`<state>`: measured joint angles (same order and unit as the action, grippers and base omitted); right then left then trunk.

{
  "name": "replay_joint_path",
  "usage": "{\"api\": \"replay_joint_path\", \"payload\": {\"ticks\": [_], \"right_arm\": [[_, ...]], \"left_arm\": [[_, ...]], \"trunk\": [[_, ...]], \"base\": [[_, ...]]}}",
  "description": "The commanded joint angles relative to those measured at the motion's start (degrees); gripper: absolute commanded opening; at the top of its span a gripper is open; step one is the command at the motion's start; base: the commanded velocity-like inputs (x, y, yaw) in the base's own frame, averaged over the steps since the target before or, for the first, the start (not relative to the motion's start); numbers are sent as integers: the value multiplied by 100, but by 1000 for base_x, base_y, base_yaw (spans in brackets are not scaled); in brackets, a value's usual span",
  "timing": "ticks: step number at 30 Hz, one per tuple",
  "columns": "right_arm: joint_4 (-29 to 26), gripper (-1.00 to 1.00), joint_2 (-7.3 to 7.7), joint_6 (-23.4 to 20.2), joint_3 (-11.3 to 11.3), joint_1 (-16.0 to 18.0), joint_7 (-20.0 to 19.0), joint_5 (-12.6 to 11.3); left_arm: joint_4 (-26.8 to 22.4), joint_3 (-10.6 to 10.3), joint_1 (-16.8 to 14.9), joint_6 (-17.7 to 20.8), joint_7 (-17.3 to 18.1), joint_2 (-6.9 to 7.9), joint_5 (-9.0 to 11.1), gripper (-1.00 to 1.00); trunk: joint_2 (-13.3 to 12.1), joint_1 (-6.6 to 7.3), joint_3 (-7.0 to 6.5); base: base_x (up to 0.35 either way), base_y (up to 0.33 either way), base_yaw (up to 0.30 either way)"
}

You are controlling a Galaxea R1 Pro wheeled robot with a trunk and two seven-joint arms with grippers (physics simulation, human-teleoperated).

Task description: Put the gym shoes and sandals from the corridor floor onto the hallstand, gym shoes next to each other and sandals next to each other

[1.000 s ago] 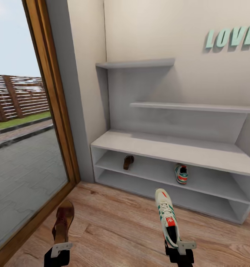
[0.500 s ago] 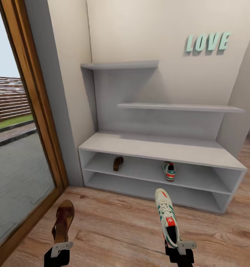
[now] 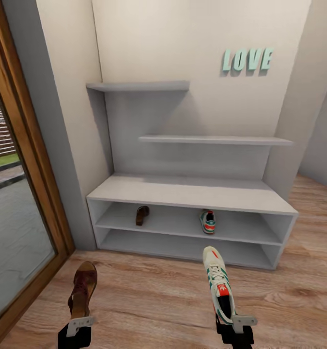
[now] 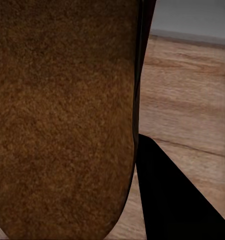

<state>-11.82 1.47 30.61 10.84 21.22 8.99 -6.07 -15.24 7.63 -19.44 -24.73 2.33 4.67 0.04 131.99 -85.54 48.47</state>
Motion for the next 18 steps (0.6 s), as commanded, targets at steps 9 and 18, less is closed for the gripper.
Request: {"api": "replay_joint_path", "payload": {"ticks": [9, 18], "right_arm": [[3, -100, 1, 18, 50, 4, 15, -61], [2, -100, -3, 17, 50, 4, 15, -60]], "left_arm": [[3, 28, -2, -15, 21, -1, -21, -100], [3, 31, -4, -15, 21, -1, -21, -100]], "trunk": [[2, 1, -12], [2, 1, -31]], "base": [[0, 0, -198], [0, 0, -198]]}}
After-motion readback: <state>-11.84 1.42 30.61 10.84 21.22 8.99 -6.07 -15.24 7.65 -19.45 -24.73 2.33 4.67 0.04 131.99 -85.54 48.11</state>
